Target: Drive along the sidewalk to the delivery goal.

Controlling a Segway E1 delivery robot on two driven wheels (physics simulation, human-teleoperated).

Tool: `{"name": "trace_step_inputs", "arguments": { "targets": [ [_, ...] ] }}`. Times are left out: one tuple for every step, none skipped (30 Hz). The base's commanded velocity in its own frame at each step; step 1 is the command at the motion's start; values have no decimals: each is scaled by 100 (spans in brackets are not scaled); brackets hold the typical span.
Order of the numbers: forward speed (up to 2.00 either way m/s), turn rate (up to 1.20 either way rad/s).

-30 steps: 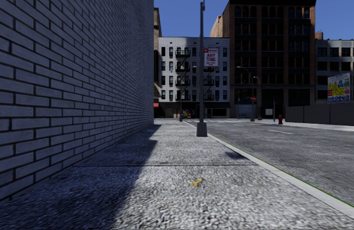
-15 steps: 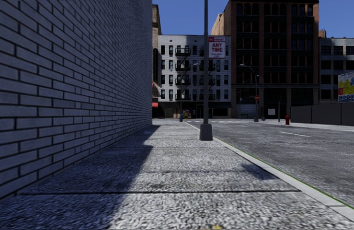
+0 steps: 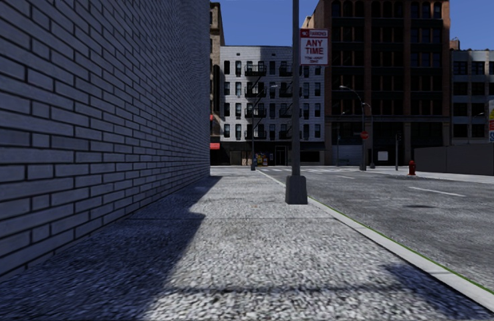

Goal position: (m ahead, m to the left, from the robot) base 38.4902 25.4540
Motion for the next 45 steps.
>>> {"name": "trace_step_inputs", "arguments": {
  "targets": [
    [198, 0],
    [198, 0],
    [198, 0],
    [198, 0],
    [198, 0],
    [198, 0],
    [198, 0],
    [198, 0],
    [198, 0],
    [198, 0],
    [198, 0],
    [198, 0],
    [198, 0],
    [198, 0],
    [198, 0],
    [198, 0],
    [198, 0],
    [198, 0],
    [198, 0],
    [198, 0],
    [198, 0],
    [198, 0],
    [198, 0],
    [198, 0],
    [198, 0],
    [198, 0],
    [198, 0],
    [198, 0],
    [198, 0],
    [198, 0],
    [198, 0],
    [198, 0],
    [198, 0],
    [198, 0],
    [198, 0],
    [198, 0],
    [198, 0],
    [198, 0],
    [198, 0],
    [198, 0],
    [198, 0],
    [198, 0],
    [198, 0],
    [198, 0],
    [198, 0]
  ]
}}
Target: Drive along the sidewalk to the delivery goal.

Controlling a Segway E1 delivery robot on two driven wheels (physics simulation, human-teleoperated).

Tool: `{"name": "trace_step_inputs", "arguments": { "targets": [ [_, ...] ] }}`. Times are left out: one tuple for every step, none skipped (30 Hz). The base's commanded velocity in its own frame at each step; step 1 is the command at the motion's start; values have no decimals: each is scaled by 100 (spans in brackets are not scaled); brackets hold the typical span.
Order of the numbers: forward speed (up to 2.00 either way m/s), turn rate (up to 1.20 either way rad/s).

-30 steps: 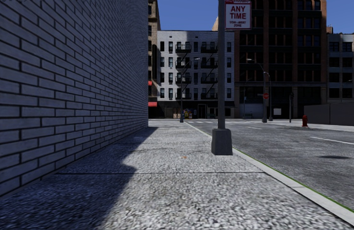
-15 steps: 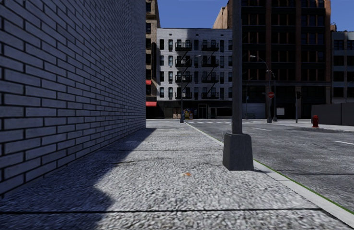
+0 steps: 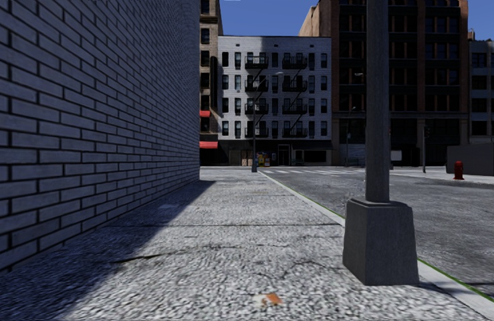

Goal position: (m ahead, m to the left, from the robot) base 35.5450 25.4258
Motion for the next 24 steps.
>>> {"name": "trace_step_inputs", "arguments": {
  "targets": [
    [198, 0],
    [198, 0],
    [198, 0],
    [198, 0],
    [198, 0],
    [198, 0],
    [198, 0],
    [198, 0],
    [198, 0],
    [198, 0],
    [198, 0],
    [198, 0],
    [198, 0],
    [198, 0],
    [198, 0],
    [198, 0],
    [198, 0],
    [198, 0],
    [198, 0],
    [198, 0],
    [198, 0],
    [198, 0],
    [198, 0],
    [198, 0]
  ]
}}
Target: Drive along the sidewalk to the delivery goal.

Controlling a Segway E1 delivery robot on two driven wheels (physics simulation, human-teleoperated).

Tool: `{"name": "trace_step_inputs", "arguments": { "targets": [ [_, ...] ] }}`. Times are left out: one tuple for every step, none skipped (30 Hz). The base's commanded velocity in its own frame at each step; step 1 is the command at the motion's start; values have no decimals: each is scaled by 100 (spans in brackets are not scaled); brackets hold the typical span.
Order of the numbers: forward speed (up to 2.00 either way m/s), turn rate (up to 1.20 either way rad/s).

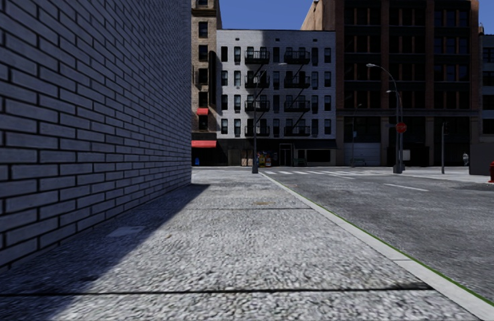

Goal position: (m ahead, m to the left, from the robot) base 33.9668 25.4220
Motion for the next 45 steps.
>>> {"name": "trace_step_inputs", "arguments": {
  "targets": [
    [198, 0],
    [198, 0],
    [198, 0],
    [198, 0],
    [198, 0],
    [200, 0],
    [200, -18],
    [200, -18],
    [200, 0],
    [200, 0],
    [200, 0],
    [200, 0],
    [200, 0],
    [200, 0],
    [200, 0],
    [200, 0],
    [200, 0],
    [200, 0],
    [200, 0],
    [200, 0],
    [200, 0],
    [200, 0],
    [200, 0],
    [200, 0],
    [200, -11],
    [200, -11],
    [200, -22],
    [200, -26],
    [200, -28],
    [200, -28],
    [200, -28],
    [200, -28],
    [200, -28],
    [200, -28],
    [200, -11],
    [200, 0],
    [200, 0],
    [200, 0],
    [200, 0],
    [200, 0],
    [200, 0],
    [200, 0],
    [200, 0],
    [200, 0],
    [200, 0]
  ]
}}
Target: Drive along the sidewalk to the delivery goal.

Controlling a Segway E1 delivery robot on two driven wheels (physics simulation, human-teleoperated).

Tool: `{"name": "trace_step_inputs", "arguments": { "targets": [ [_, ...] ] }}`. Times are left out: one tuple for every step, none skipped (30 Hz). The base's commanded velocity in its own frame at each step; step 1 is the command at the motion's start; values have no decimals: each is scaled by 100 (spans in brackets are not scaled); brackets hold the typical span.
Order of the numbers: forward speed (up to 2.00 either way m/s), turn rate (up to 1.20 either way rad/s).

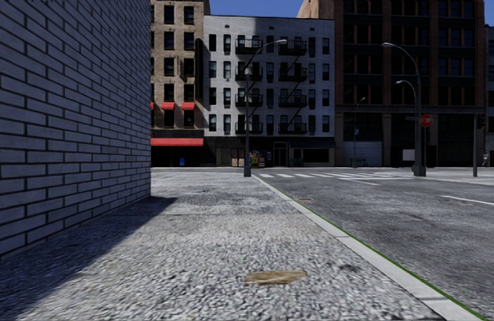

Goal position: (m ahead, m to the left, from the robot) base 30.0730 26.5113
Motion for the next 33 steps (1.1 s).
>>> {"name": "trace_step_inputs", "arguments": {
  "targets": [
    [200, 0],
    [200, 0],
    [200, 0],
    [200, 0],
    [200, 0],
    [200, 0],
    [200, 0],
    [200, 0],
    [200, -3],
    [200, -9],
    [200, -14],
    [200, -14],
    [200, -17],
    [200, -18],
    [200, -18],
    [200, -14],
    [200, 0],
    [200, 0],
    [200, 0],
    [200, 0],
    [200, 0],
    [200, 0],
    [200, 0],
    [200, 0],
    [200, 0],
    [200, 0],
    [200, 0],
    [200, 0],
    [200, 0],
    [200, 0],
    [200, 0],
    [200, 0],
    [200, 0]
  ]
}}
